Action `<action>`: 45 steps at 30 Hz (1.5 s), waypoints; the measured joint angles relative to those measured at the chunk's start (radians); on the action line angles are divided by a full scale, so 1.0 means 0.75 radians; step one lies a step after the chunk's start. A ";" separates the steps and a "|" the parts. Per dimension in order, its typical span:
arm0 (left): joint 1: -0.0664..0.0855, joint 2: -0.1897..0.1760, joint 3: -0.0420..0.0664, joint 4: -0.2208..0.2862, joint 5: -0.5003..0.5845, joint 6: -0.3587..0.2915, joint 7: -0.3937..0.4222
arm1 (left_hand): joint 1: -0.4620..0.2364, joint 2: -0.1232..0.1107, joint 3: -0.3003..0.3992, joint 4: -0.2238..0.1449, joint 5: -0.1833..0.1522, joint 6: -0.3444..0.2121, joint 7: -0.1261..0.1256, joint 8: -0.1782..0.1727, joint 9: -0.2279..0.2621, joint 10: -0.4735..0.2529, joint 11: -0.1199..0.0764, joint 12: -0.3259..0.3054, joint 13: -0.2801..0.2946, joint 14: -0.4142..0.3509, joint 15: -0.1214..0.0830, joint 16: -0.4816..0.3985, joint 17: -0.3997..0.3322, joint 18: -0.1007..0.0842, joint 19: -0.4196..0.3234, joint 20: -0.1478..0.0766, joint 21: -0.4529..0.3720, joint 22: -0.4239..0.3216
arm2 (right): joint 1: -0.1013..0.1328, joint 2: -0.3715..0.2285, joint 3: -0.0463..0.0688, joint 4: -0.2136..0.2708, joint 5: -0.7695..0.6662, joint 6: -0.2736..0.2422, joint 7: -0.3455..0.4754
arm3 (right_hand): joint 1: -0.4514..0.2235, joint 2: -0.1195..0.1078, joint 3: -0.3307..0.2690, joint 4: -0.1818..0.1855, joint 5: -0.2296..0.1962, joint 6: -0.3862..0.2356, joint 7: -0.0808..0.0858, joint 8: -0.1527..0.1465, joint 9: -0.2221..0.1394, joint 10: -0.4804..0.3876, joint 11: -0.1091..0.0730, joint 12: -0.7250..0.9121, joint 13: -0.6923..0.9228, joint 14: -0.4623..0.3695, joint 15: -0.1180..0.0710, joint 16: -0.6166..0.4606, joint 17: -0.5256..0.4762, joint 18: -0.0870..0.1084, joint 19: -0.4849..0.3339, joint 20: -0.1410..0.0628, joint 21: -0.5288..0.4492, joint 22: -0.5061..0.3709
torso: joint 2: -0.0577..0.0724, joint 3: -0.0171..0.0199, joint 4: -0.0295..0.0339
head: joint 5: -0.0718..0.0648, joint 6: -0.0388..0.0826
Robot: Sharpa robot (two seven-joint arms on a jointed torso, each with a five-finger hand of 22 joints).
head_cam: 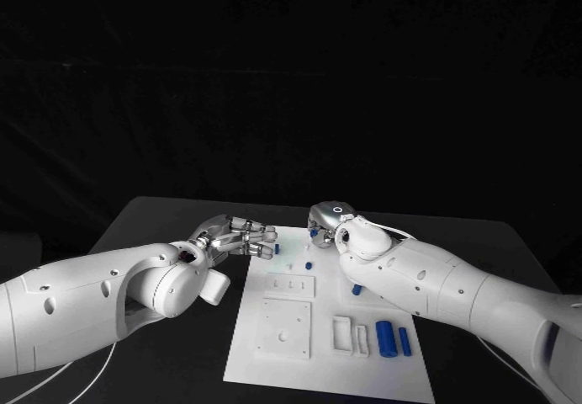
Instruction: Assemble the parts on the task board
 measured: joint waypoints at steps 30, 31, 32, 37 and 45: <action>0.009 0.028 0.004 -0.008 0.000 0.039 -0.002 | -0.005 0.005 -0.004 -0.004 0.000 -0.005 0.005 0.000 0.000 0.000 0.000 0.000 0.000 0.000 0.000 0.000 0.000 0.000 -0.005 0.005 0.005 -0.003 | -0.001 0.037 -0.006 -0.052 0.009 -0.015 0.014 | -0.005 -0.005 0.002 -0.006 0.000 -0.012 0.011 0.001 0.000 -0.026 0.007 -0.001 0.004 0.000 0.000 0.000 -0.015 -0.001 0.023 0.002 -0.067 0.049 | 0.002 -0.0065 0.0024 | 0.012 0.005; 0.009 0.029 0.004 -0.009 0.000 0.040 -0.002 | -0.005 0.005 -0.004 -0.004 0.000 -0.005 0.005 0.000 0.000 0.000 0.000 0.000 0.000 0.000 0.000 0.000 0.000 0.000 -0.005 0.005 0.005 -0.003 | -0.001 0.038 -0.006 -0.054 0.010 -0.013 0.014 | -0.005 -0.005 0.002 -0.006 0.000 -0.030 0.014 0.002 0.000 -0.045 0.013 -0.001 0.004 0.000 0.000 0.000 -0.016 -0.001 0.025 0.004 -0.074 0.049 | 0.002 -0.0065 0.0024 | 0.012 0.005; 0.009 0.029 0.004 -0.010 0.000 0.041 -0.003 | -0.005 0.005 -0.004 -0.004 0.000 -0.005 0.005 0.000 0.000 0.000 0.000 0.000 0.000 0.000 0.000 0.000 0.000 0.000 -0.005 0.005 0.005 -0.003 | -0.002 0.040 -0.006 -0.057 0.012 -0.011 0.015 | -0.005 -0.005 0.002 -0.006 0.000 -0.045 0.017 0.004 0.000 -0.060 0.017 -0.001 0.004 -0.003 0.003 0.000 -0.016 -0.001 0.025 0.004 -0.074 0.049 | 0.002 -0.0064 0.0020 | 0.013 0.005; 0.009 0.031 0.004 -0.012 0.000 0.043 -0.004 | -0.005 0.005 -0.004 -0.004 0.000 -0.005 0.005 0.000 0.000 0.000 0.000 0.000 0.000 0.000 0.000 0.000 0.000 0.000 -0.005 0.005 0.005 -0.003 | -0.003 0.044 -0.008 -0.073 0.036 -0.002 0.023 | -0.009 -0.062 -0.054 0.026 0.010 -0.183 0.050 0.008 0.004 -0.259 0.071 0.000 0.002 -0.003 0.038 -0.009 -0.033 0.022 0.030 0.044 -0.118 0.025 | 0.002 -0.0061 0.0003 | 0.014 0.004; 0.009 0.030 0.004 -0.011 0.000 0.046 -0.007 | -0.005 0.005 -0.009 -0.009 0.000 -0.005 0.005 0.000 0.000 -0.007 -0.002 0.000 0.000 -0.003 0.003 0.000 0.000 0.000 -0.005 0.005 0.005 -0.007 | -0.004 0.022 -0.008 -0.058 0.105 -0.005 0.035 | 0.129 -0.146 -0.390 0.227 0.067 -0.308 0.008 0.005 -0.002 -0.578 0.114 0.000 -0.007 -0.011 0.064 -0.010 -0.053 0.075 0.031 0.074 -0.194 -0.029 | 0.002 -0.0052 -0.0020 | 0.016 0.002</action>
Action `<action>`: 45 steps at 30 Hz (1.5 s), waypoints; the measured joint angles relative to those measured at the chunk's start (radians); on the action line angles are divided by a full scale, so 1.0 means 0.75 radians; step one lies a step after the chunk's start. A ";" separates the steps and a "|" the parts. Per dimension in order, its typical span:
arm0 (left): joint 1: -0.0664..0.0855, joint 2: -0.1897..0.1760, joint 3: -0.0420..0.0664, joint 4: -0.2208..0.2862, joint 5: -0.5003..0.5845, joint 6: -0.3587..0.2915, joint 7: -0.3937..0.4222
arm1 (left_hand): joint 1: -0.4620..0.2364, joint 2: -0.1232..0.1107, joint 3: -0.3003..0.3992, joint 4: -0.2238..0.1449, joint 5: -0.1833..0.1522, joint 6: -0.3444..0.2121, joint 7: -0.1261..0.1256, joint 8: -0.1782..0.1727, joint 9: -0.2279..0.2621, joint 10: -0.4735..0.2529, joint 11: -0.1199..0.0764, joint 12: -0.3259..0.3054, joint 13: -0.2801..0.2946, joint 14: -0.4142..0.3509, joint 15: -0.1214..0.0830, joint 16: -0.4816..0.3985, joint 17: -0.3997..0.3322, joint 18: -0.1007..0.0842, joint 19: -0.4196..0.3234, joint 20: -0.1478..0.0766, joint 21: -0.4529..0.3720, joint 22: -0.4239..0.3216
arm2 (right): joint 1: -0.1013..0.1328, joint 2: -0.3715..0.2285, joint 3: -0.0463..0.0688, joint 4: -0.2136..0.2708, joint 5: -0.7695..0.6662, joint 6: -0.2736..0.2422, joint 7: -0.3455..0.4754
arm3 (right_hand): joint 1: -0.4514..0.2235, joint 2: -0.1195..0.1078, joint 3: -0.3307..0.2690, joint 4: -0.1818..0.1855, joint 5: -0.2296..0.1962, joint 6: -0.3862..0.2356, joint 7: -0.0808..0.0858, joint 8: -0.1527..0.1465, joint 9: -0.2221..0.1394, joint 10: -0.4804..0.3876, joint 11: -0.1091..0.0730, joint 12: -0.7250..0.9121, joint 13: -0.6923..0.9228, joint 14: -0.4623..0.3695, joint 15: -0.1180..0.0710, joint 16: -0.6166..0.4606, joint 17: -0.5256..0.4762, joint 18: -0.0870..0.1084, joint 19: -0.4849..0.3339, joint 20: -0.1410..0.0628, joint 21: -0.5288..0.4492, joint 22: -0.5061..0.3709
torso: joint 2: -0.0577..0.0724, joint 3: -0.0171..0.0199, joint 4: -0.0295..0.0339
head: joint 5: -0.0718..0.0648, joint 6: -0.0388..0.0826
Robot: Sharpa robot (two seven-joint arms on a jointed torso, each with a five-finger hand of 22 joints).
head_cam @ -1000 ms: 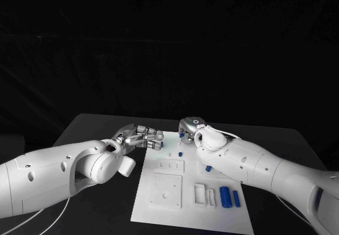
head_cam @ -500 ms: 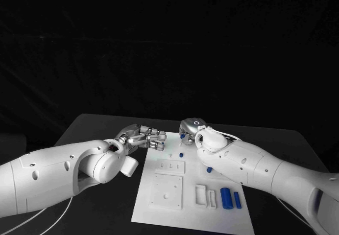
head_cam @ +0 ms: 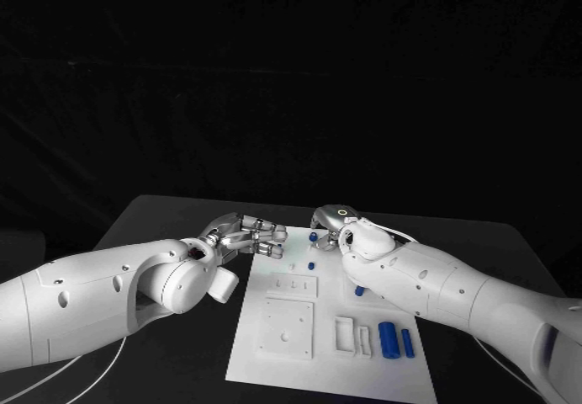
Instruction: Assemble the parts on the task board
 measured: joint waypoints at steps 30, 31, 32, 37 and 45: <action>0.002 -0.047 0.000 0.009 0.000 0.002 -0.003 | 0.000 0.000 0.000 0.000 0.000 -0.005 -0.005 -0.001 0.000 -0.002 0.002 0.000 0.000 -0.002 0.002 0.000 0.000 0.000 0.000 0.000 0.000 -0.004 | 0.001 -0.460 0.187 0.295 0.372 0.088 0.078 | -0.042 0.082 -0.324 -0.079 0.318 -0.162 0.032 0.000 -0.005 0.569 -0.187 0.736 0.823 -0.005 -0.126 0.088 0.176 -0.086 0.002 -0.118 0.171 0.188 | -0.007 0.0190 -0.0520 | 0.005 0.024; 0.002 -0.046 -0.001 0.008 0.000 0.002 -0.003 | 0.000 0.000 0.000 0.000 0.000 -0.005 -0.005 -0.001 0.000 -0.002 0.002 0.000 0.000 -0.002 0.002 0.000 0.000 0.000 0.000 0.000 0.000 -0.004 | 0.001 -0.460 0.187 0.290 0.384 0.104 0.080 | -0.041 0.083 -0.333 -0.077 0.329 -0.173 0.034 -0.004 -0.006 0.556 -0.188 0.794 0.906 -0.011 -0.123 0.104 0.208 -0.086 0.002 -0.118 0.215 0.224 | -0.007 0.0207 -0.0528 | 0.005 0.024; 0.002 -0.046 -0.001 0.007 0.000 0.002 -0.003 | 0.000 0.000 0.000 0.000 0.000 -0.005 -0.005 -0.001 0.000 -0.002 0.002 0.000 0.000 -0.002 0.002 0.000 0.000 0.000 0.000 0.000 0.000 -0.004 | 0.001 -0.460 0.188 0.285 0.394 0.120 0.081 | -0.041 0.083 -0.337 -0.077 0.331 -0.182 0.034 -0.004 -0.006 0.548 -0.189 0.834 0.972 -0.013 -0.121 0.110 0.233 -0.086 0.002 -0.118 0.240 0.250 | -0.007 0.0221 -0.0531 | 0.004 0.025; 0.002 -0.043 -0.002 0.001 0.000 0.004 -0.003 | 0.000 0.000 0.000 0.000 0.000 -0.005 -0.005 -0.001 0.000 -0.002 0.002 0.000 0.000 -0.002 0.002 0.000 0.000 0.000 0.000 0.000 0.005 -0.005 | 0.000 -0.450 0.189 0.244 0.433 0.200 0.082 | -0.041 0.083 -0.369 -0.036 0.331 -0.241 0.040 -0.004 -0.009 0.559 -0.173 1.100 1.318 -0.024 -0.114 0.152 0.395 -0.086 0.003 -0.117 0.367 0.384 | -0.008 0.0283 -0.0538 | -0.006 0.024; 0.002 -0.040 -0.004 -0.006 0.000 0.008 -0.003 | 0.000 0.000 0.000 0.000 0.000 -0.005 -0.005 -0.001 0.000 -0.002 0.002 0.000 0.000 -0.002 0.002 0.000 0.000 0.000 0.000 0.000 0.005 -0.005 | -0.007 -0.416 0.190 0.184 0.463 0.276 0.081 | -0.041 0.083 -0.388 -0.003 0.308 -0.245 0.041 -0.004 -0.009 0.620 -0.168 1.340 1.538 -0.007 -0.098 0.222 0.654 -0.086 0.005 -0.105 0.461 0.524 | -0.006 0.0331 -0.0523 | -0.021 0.013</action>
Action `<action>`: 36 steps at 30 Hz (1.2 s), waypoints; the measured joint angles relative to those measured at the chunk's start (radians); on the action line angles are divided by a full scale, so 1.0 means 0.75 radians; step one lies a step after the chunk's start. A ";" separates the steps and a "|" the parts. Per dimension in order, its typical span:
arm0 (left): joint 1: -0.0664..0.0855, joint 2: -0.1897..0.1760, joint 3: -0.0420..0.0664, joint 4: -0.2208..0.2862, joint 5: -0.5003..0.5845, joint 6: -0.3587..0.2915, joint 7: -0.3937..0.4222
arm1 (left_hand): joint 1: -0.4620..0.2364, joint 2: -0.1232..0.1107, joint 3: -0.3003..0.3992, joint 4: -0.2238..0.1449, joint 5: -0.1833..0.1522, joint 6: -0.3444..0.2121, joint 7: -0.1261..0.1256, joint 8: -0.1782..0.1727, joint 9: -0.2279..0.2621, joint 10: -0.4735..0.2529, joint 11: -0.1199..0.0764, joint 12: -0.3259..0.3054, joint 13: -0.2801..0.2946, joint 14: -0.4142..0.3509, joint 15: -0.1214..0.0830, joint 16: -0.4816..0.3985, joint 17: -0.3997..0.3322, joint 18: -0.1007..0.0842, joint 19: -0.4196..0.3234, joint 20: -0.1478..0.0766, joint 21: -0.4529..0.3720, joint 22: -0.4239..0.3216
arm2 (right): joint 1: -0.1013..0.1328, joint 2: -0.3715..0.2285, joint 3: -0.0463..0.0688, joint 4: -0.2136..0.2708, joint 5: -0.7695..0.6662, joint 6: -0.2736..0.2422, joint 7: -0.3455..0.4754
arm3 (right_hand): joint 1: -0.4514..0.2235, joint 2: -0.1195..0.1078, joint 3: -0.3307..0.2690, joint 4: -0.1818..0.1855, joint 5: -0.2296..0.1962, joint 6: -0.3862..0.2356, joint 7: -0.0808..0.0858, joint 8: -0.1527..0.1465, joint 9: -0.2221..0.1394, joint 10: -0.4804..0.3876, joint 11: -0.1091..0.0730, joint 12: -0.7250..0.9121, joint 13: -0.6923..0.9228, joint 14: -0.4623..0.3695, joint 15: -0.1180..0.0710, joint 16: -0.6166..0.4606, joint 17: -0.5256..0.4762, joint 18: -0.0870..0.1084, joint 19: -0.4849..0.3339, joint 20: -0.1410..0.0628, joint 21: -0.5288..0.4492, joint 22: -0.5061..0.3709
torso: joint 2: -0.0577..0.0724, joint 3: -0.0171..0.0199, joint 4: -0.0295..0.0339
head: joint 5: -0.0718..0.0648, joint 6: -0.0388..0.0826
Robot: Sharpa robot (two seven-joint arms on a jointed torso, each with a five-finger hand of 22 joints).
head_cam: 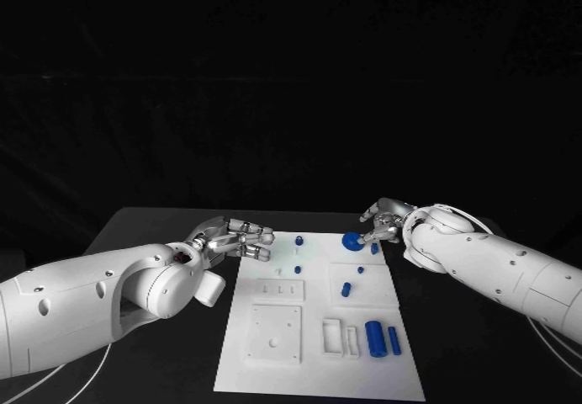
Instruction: Assemble the parts on the task board
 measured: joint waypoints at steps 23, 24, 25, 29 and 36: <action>0.000 0.002 -0.001 0.000 -0.001 0.006 -0.001 | 0.000 0.000 0.000 0.000 0.000 0.000 0.000 0.000 0.000 0.000 0.000 0.000 0.000 0.000 0.000 0.000 0.000 0.000 0.000 0.000 0.000 -0.002 | -0.008 0.078 0.000 -0.103 0.016 0.050 0.004 | -0.037 0.037 0.036 -0.069 0.002 0.155 -0.017 0.000 0.005 0.040 -0.008 0.109 0.102 0.014 -0.005 0.026 0.079 0.000 0.000 0.000 0.016 0.040 | 0.003 -0.0017 0.0022 | 0.007 -0.018; 0.000 0.002 -0.001 0.000 -0.001 0.006 -0.001 | 0.000 0.000 0.000 0.000 0.000 0.000 0.000 0.000 0.000 0.000 0.000 0.000 0.000 0.000 0.000 0.000 0.000 0.000 0.000 0.000 0.000 -0.002 | -0.008 0.079 0.000 -0.104 0.016 0.050 0.005 | -0.037 0.037 0.037 -0.070 0.002 0.159 -0.016 0.000 0.005 0.040 -0.008 0.109 0.103 0.014 -0.005 0.026 0.079 0.000 0.000 0.000 0.016 0.040 | 0.002 -0.0015 0.0020 | 0.008 -0.018; 0.000 0.002 -0.001 0.000 -0.001 0.006 -0.001 | 0.000 0.000 0.000 0.000 0.000 0.000 0.000 0.000 0.000 0.000 0.000 0.000 0.000 0.000 0.000 0.000 0.000 0.000 0.000 0.000 0.000 -0.002 | -0.008 0.081 0.000 -0.106 0.016 0.051 0.005 | -0.041 0.041 0.037 -0.070 0.002 0.169 -0.016 0.000 0.006 0.040 -0.008 0.109 0.103 0.014 -0.005 0.026 0.079 0.000 0.000 0.000 0.016 0.040 | 0.002 -0.0017 0.0014 | 0.010 -0.018; 0.000 0.004 -0.001 -0.001 -0.001 0.006 -0.001 | 0.000 0.000 0.000 0.000 0.000 0.000 0.000 0.000 0.000 0.000 0.000 0.000 0.000 0.000 0.000 0.000 0.000 0.000 0.000 0.000 0.000 -0.001 | -0.008 0.087 0.000 -0.112 0.016 0.053 0.006 | -0.042 0.042 0.041 -0.074 0.002 0.176 -0.017 0.000 0.006 0.040 -0.008 0.109 0.105 0.014 -0.005 0.026 0.082 0.000 0.000 0.000 0.016 0.040 | 0.002 -0.0028 0.0006 | 0.013 -0.018; 0.000 0.006 -0.001 -0.001 -0.002 0.006 -0.001 | 0.000 0.000 0.000 0.000 0.000 0.000 0.000 0.000 0.000 0.000 0.000 0.000 0.000 0.000 0.000 0.000 0.000 0.000 0.000 0.000 0.005 -0.003 | -0.008 0.104 0.000 -0.132 0.006 0.058 0.006 | -0.042 0.042 0.050 -0.076 0.002 0.200 -0.018 0.000 0.005 0.045 -0.013 0.109 0.107 0.014 -0.005 0.026 0.084 -0.001 0.000 0.000 0.010 0.040 | 0.002 -0.0024 0.0014 | 0.011 -0.021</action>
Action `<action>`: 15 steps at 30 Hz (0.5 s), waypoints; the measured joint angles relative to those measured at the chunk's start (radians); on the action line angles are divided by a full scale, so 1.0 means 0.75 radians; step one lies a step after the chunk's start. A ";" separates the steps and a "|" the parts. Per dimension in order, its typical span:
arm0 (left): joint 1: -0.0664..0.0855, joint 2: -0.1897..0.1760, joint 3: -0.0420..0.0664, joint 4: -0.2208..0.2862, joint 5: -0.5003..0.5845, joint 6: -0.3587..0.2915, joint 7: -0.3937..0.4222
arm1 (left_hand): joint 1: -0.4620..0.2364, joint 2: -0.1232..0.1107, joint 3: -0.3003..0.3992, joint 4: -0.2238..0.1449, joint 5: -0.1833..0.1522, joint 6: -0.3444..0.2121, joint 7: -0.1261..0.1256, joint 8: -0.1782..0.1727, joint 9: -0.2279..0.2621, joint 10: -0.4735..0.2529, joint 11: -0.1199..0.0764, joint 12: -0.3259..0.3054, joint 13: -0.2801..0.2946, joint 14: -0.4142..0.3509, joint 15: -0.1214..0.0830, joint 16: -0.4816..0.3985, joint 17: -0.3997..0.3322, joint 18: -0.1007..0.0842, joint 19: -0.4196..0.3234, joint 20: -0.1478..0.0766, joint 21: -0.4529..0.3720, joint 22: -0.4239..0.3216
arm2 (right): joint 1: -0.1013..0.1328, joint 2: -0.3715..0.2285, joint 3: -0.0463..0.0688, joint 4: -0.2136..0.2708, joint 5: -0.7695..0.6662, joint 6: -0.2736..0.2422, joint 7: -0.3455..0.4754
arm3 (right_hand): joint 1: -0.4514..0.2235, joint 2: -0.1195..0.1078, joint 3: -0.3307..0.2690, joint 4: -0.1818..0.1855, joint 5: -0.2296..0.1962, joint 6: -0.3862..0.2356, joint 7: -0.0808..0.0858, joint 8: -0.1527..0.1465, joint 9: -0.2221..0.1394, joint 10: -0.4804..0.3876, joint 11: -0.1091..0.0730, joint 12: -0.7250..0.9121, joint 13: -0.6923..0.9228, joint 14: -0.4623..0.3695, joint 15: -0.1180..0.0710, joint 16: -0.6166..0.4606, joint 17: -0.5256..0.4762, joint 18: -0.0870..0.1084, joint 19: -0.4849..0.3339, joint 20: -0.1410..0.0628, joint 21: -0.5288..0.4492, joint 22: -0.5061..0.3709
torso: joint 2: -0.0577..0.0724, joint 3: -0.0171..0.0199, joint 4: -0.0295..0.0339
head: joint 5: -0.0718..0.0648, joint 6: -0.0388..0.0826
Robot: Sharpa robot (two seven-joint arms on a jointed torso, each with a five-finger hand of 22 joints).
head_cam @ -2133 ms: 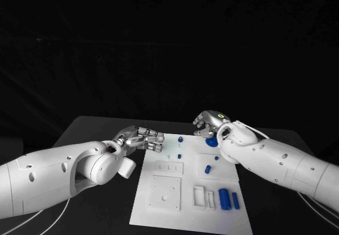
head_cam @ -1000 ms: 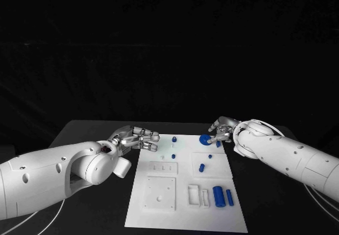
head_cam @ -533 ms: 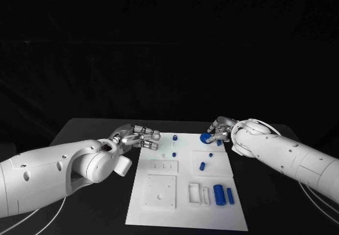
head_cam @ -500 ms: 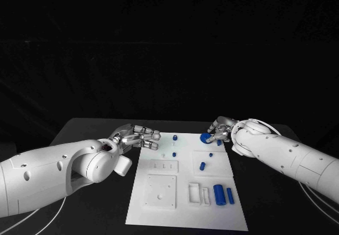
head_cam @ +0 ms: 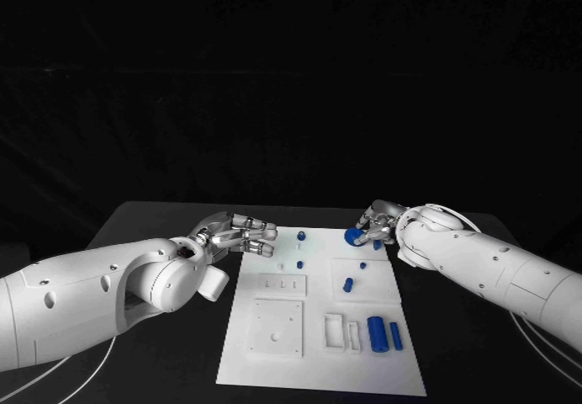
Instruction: Assemble the parts on the task board
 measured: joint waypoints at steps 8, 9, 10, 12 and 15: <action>0.000 -0.001 0.000 0.001 0.000 0.000 0.000 | 0.000 0.000 0.000 0.000 0.000 0.000 0.000 0.000 0.000 0.000 0.000 0.000 0.000 0.000 0.000 0.000 0.000 0.000 0.000 0.000 0.000 -0.001 | -0.002 0.012 -0.001 -0.015 -0.014 0.003 0.000 | -0.006 0.006 0.005 -0.005 -0.006 0.012 0.001 0.000 0.002 0.000 0.000 0.000 0.002 0.000 0.000 0.000 0.001 0.000 0.000 0.000 0.000 0.000 | 0.000 0.0008 0.0000 | 0.003 -0.003; 0.000 0.000 0.000 0.001 0.000 0.000 0.000 | 0.000 0.000 0.000 0.000 0.000 0.000 0.000 0.000 0.000 0.000 0.000 0.000 0.000 0.000 0.000 0.000 0.000 0.000 0.000 0.000 0.000 -0.001 | -0.002 0.013 -0.001 -0.016 -0.016 0.003 0.000 | -0.006 0.006 0.008 -0.004 -0.006 0.012 0.001 0.000 0.002 0.000 0.000 0.000 0.002 0.000 0.000 0.000 0.001 0.000 0.000 0.000 0.000 0.000 | 0.000 0.0008 0.0000 | 0.003 -0.003; 0.000 0.000 0.000 0.001 0.000 0.000 0.000 | 0.000 0.000 0.000 0.000 0.000 0.000 0.000 0.000 0.000 0.000 0.000 0.000 0.000 0.000 0.000 0.000 0.000 0.000 0.000 0.000 0.000 -0.001 | -0.002 0.015 -0.002 -0.018 -0.018 0.004 0.000 | -0.006 0.006 0.013 -0.006 -0.006 0.012 0.001 0.000 0.002 0.000 0.000 0.000 0.002 0.000 0.000 0.000 0.001 0.000 0.000 0.000 0.000 0.000 | 0.000 0.0009 -0.0001 | 0.004 -0.004; 0.000 0.001 0.000 0.000 0.000 0.000 -0.001 | 0.000 0.000 0.000 0.000 0.000 0.000 0.000 0.000 0.000 0.000 0.000 0.000 0.000 0.000 0.000 0.000 0.000 0.000 0.000 0.000 0.000 -0.001 | -0.002 0.017 -0.002 -0.020 -0.021 0.004 0.000 | -0.006 0.006 0.013 -0.006 -0.006 0.025 -0.001 0.000 0.001 0.000 0.000 0.005 0.004 0.000 0.000 0.003 0.003 0.000 0.000 0.000 0.000 0.000 | -0.001 0.0009 -0.0006 | 0.004 -0.004; 0.000 0.001 0.000 -0.001 -0.001 0.001 -0.001 | 0.000 0.000 0.000 0.000 0.000 0.000 0.000 0.000 0.000 0.000 0.000 0.000 0.000 0.000 0.000 0.000 0.000 0.000 0.000 0.000 0.000 -0.001 | -0.001 0.021 -0.002 -0.024 -0.027 0.004 0.000 | -0.011 0.011 0.017 -0.009 -0.006 0.036 -0.003 -0.001 0.002 0.000 0.000 0.005 0.004 0.000 0.000 0.006 0.003 0.000 0.000 0.000 0.000 0.000 | -0.001 0.0009 -0.0010 | 0.004 -0.006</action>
